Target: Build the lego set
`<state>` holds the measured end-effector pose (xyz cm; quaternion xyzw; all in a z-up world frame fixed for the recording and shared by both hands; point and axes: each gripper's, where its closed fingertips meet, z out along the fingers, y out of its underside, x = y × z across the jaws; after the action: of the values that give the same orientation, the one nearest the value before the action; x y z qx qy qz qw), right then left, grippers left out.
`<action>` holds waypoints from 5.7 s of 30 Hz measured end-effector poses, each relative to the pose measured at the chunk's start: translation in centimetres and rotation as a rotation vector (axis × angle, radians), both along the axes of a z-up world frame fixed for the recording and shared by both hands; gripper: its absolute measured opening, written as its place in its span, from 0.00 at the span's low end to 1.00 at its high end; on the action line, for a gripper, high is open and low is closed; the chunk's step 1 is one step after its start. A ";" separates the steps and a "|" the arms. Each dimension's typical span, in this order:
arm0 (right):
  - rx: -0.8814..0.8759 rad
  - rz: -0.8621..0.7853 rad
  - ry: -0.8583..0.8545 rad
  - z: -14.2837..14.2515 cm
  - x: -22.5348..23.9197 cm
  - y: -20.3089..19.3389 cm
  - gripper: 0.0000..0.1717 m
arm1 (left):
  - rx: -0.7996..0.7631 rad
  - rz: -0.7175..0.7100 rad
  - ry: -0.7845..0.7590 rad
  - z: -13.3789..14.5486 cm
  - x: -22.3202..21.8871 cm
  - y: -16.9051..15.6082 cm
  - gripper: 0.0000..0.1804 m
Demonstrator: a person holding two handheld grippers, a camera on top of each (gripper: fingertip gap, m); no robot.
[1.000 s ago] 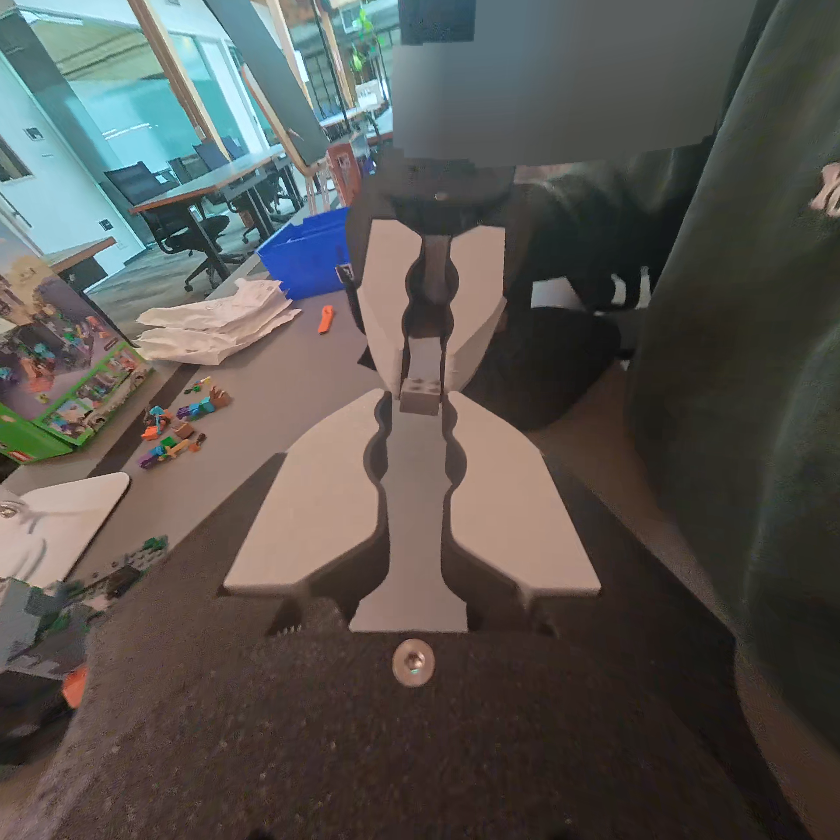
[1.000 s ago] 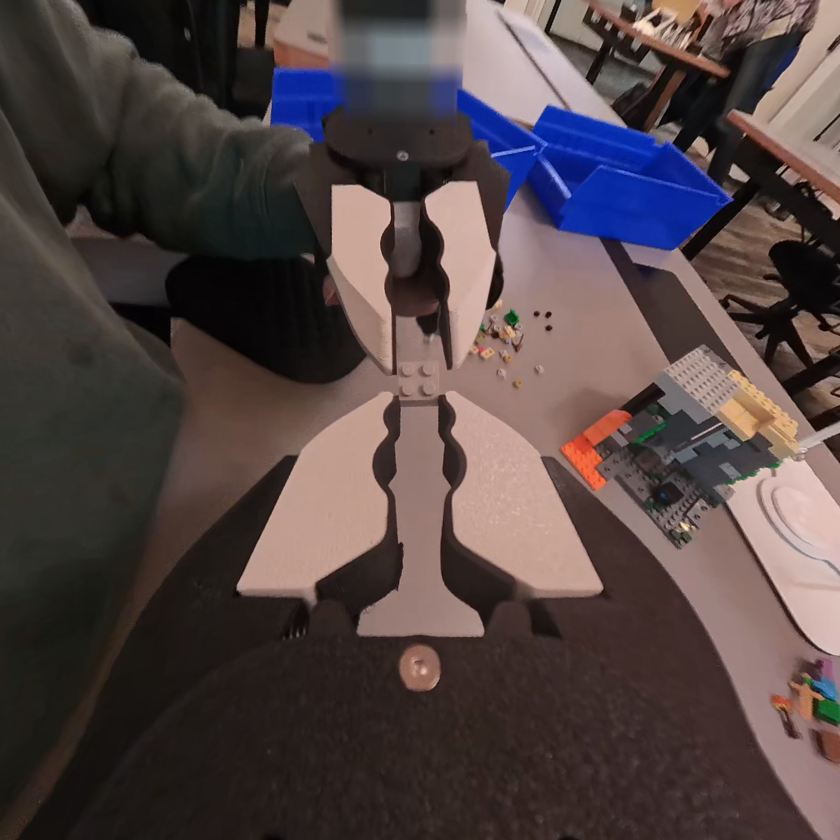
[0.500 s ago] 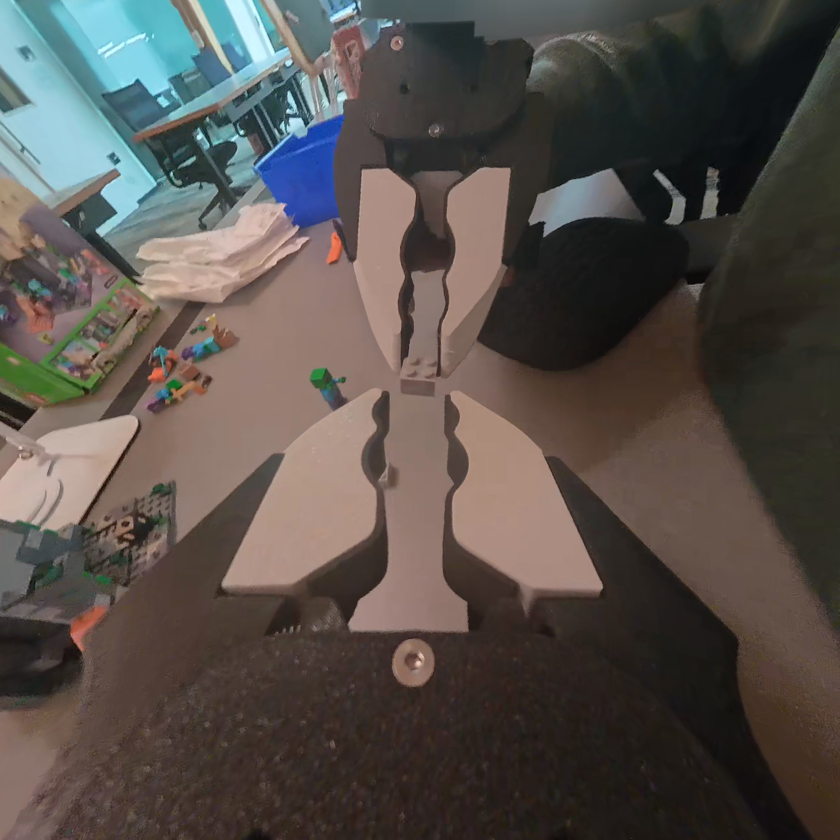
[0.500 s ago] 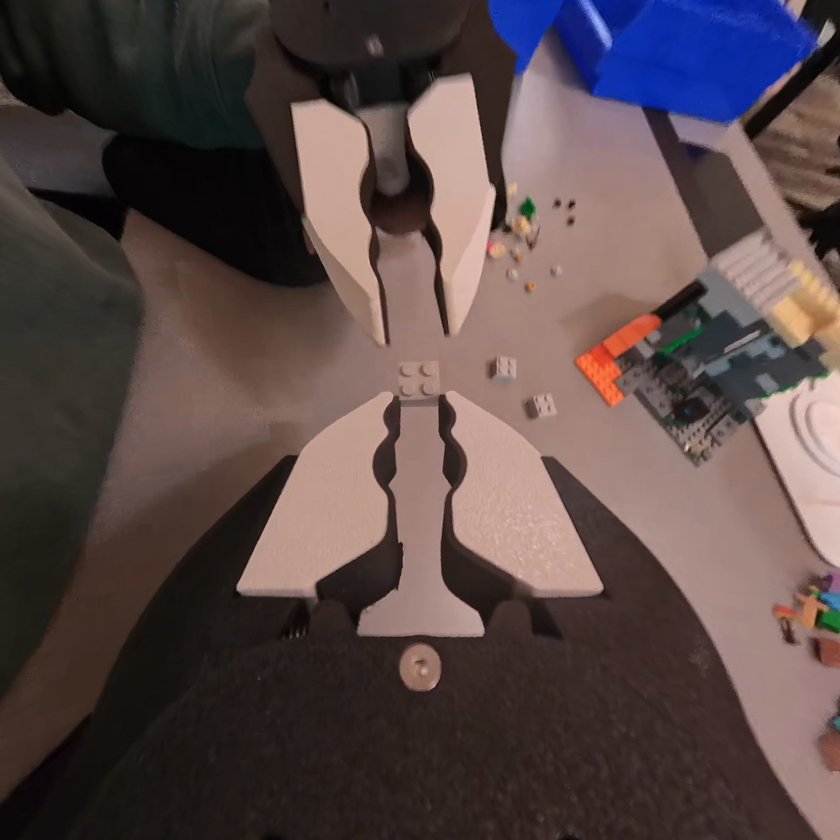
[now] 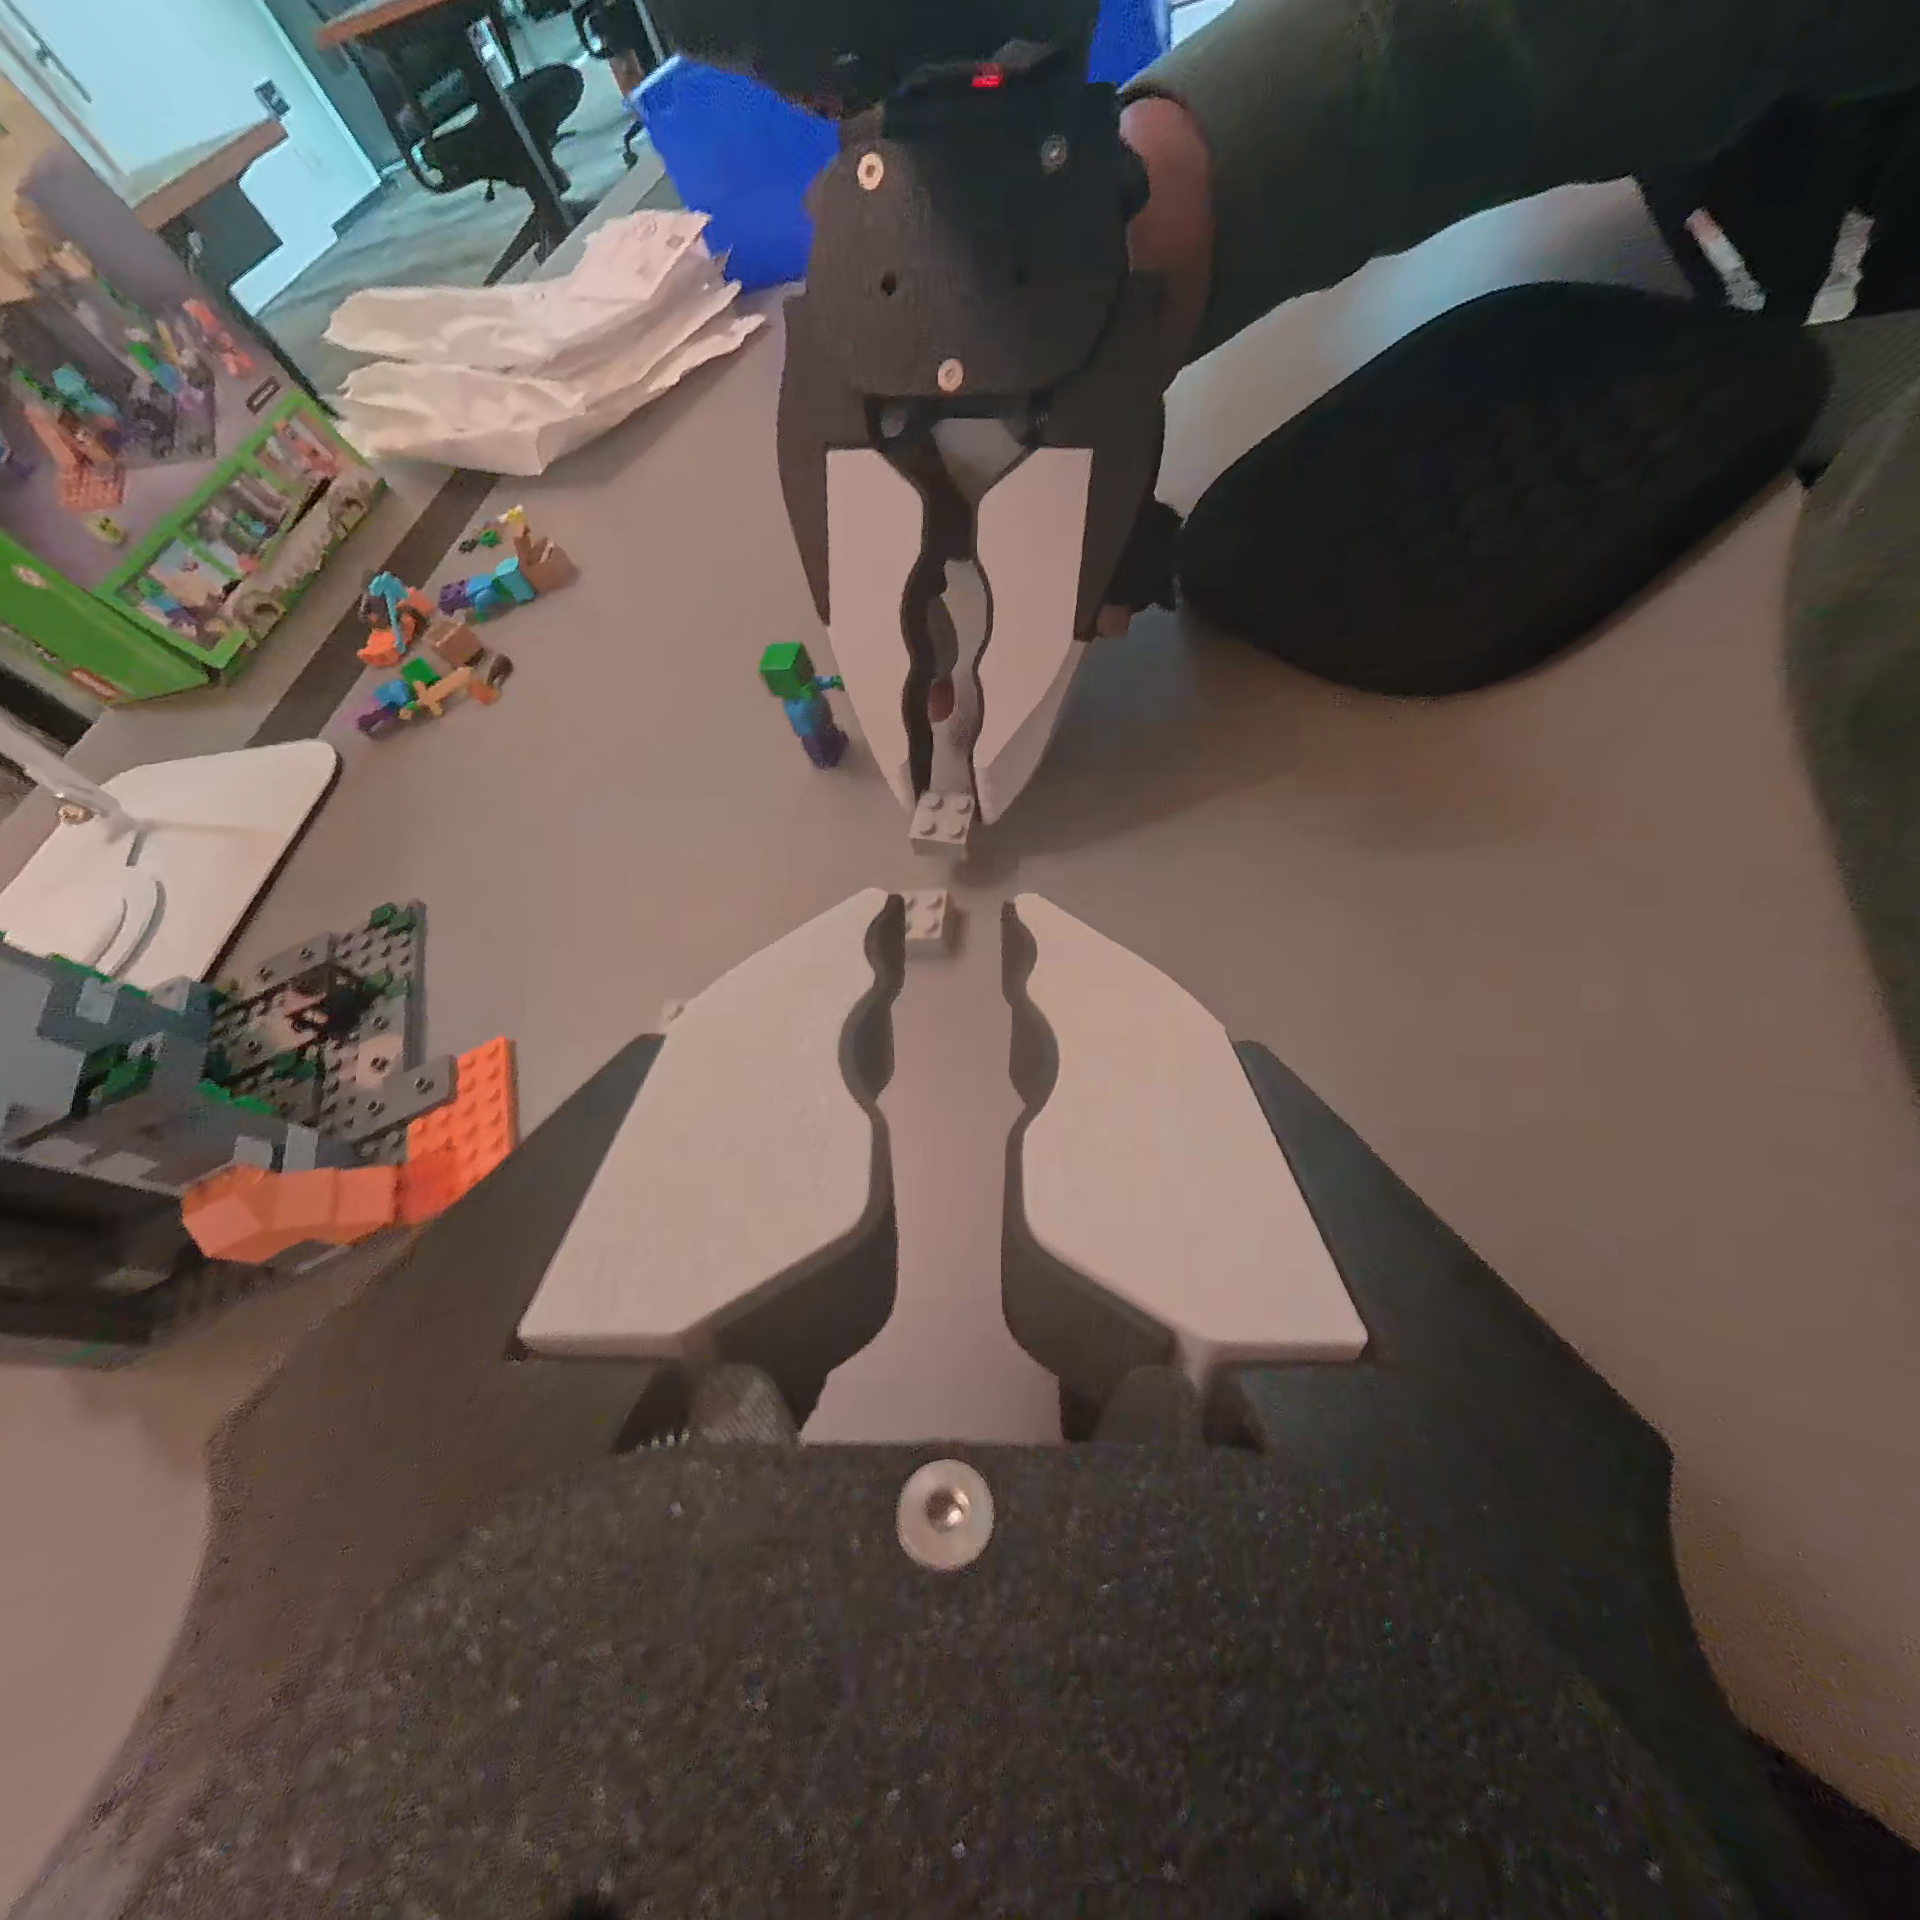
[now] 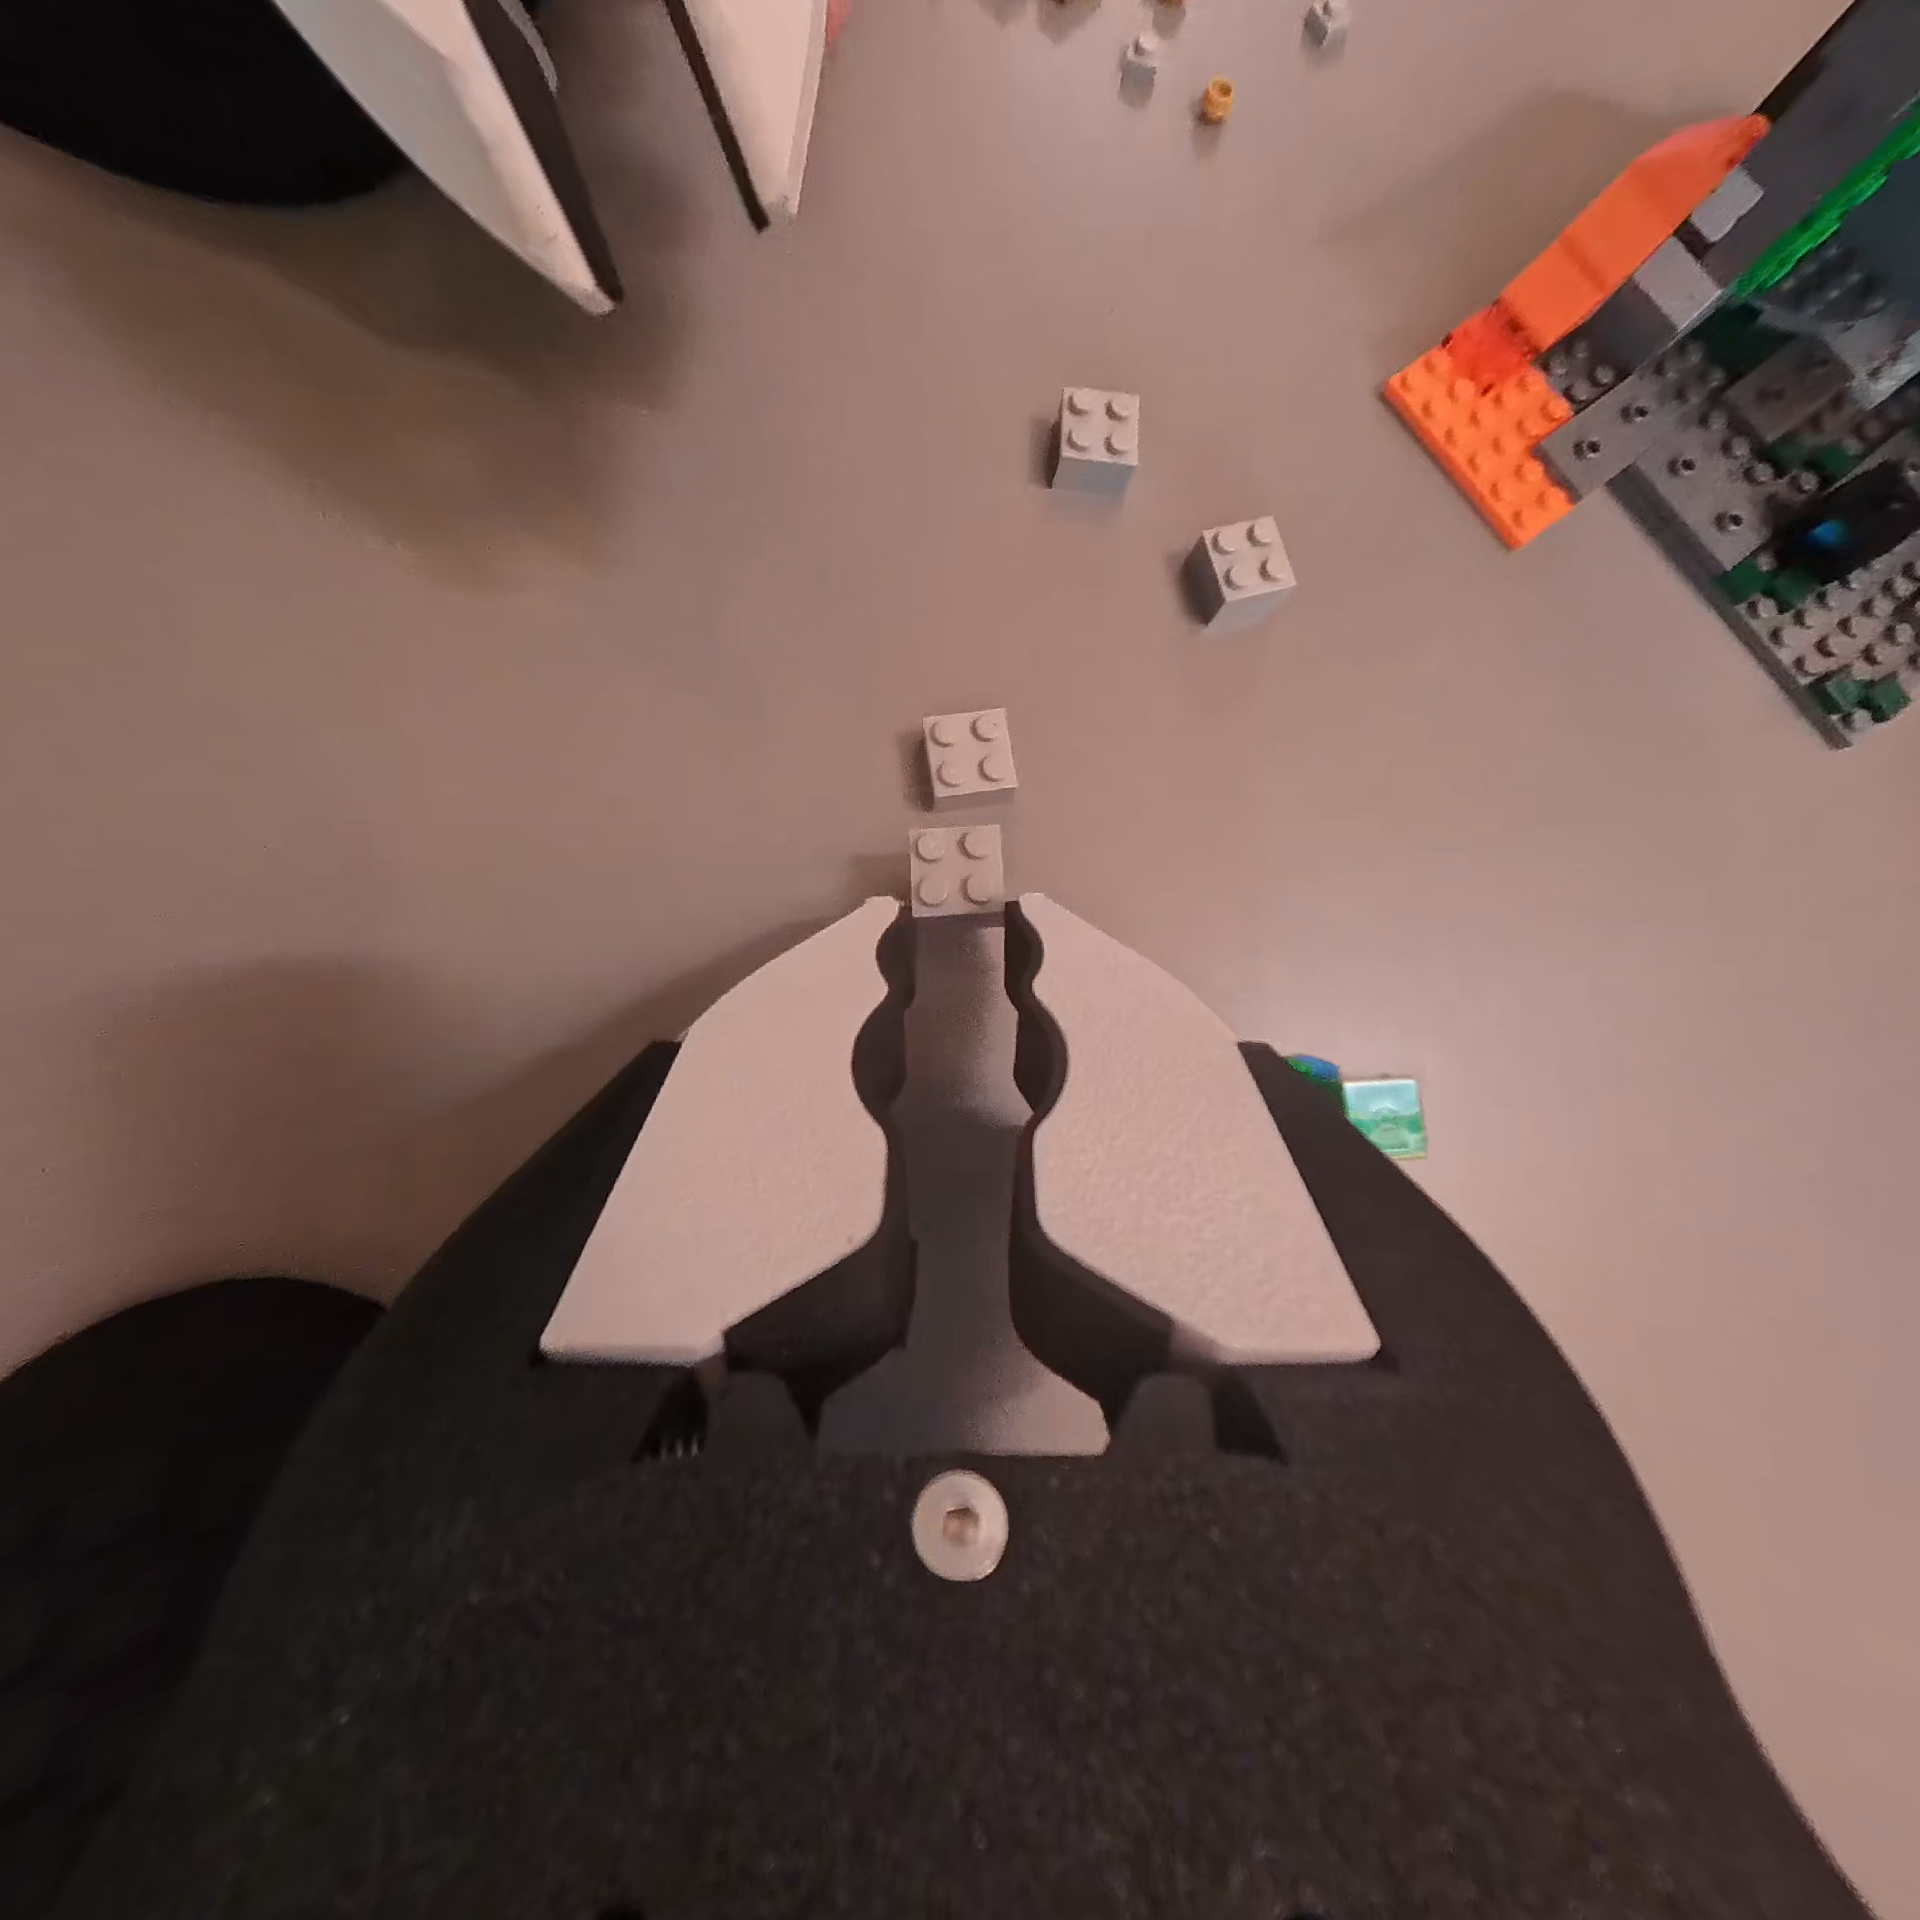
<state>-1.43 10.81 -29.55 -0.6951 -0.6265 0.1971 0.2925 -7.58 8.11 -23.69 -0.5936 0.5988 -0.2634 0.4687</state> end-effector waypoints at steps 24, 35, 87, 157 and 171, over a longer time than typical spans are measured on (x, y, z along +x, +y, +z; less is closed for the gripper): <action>0.029 -0.014 -0.076 -0.9 -0.8 0.8 0.10 | -0.137 0.084 0.410 -6.8 -2.8 6.5 0.09; 0.039 -0.020 -0.062 -0.5 -4.4 1.3 0.10 | -0.158 0.030 0.430 -6.8 -3.4 4.1 0.09; -0.146 0.203 -0.307 0.9 -7.1 3.5 0.09 | -0.195 0.013 0.289 -6.8 -2.8 3.2 0.15; 0.025 -0.071 -0.016 6.7 -6.4 4.5 0.15 | 0.002 0.243 0.073 -1.2 -4.8 7.1 0.10; 0.227 -0.443 0.559 12.9 2.2 5.0 0.09 | 0.055 0.382 -0.265 6.1 -5.5 7.2 0.00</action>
<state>0.76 15.81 -16.63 -0.6961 -0.3747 0.2405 0.5632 -13.08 15.29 -17.55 -0.6432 0.4159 -0.2291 0.6007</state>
